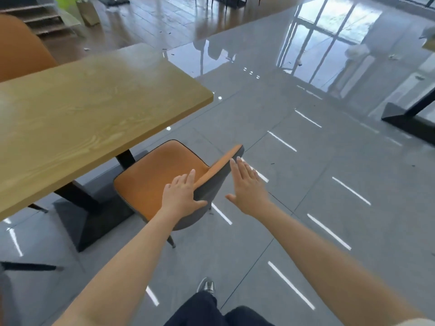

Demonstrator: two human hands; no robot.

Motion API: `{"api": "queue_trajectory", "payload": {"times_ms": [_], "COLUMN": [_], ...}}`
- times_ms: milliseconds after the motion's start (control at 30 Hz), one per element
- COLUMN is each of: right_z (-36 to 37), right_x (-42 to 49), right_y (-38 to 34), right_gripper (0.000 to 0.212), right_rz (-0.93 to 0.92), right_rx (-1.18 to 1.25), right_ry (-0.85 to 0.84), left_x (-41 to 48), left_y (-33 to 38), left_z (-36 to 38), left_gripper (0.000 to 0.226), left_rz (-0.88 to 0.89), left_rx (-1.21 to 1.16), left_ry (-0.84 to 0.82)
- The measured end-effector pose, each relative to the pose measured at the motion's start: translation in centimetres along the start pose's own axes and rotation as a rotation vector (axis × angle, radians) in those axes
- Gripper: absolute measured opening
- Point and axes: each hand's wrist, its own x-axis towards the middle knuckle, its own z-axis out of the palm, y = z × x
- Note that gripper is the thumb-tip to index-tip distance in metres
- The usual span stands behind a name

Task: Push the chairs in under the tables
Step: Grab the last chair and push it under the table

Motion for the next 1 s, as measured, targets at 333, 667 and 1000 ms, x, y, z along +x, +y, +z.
{"api": "queue_trajectory", "payload": {"times_ms": [333,667,1000], "right_z": [0.0,1.2,2.3], "right_x": [8.7,12.2,10.6], "right_y": [4.6,5.7,5.5], "right_gripper": [0.072,0.034,0.044], "right_rz": [-0.288,-0.573,-0.730], "right_rx": [-0.110,-0.258,-0.266], "right_ry": [-0.169,-0.104,-0.203], "left_x": [0.9,0.3,-4.3], "left_y": [2.2,3.0,0.8], "left_z": [1.6,1.9,2.7], "left_gripper": [0.043,0.030,0.023], "left_rz": [-0.328,-0.454,-0.409], "left_rx": [0.007,-0.019,0.001], "left_ry": [0.007,0.065,0.026]}}
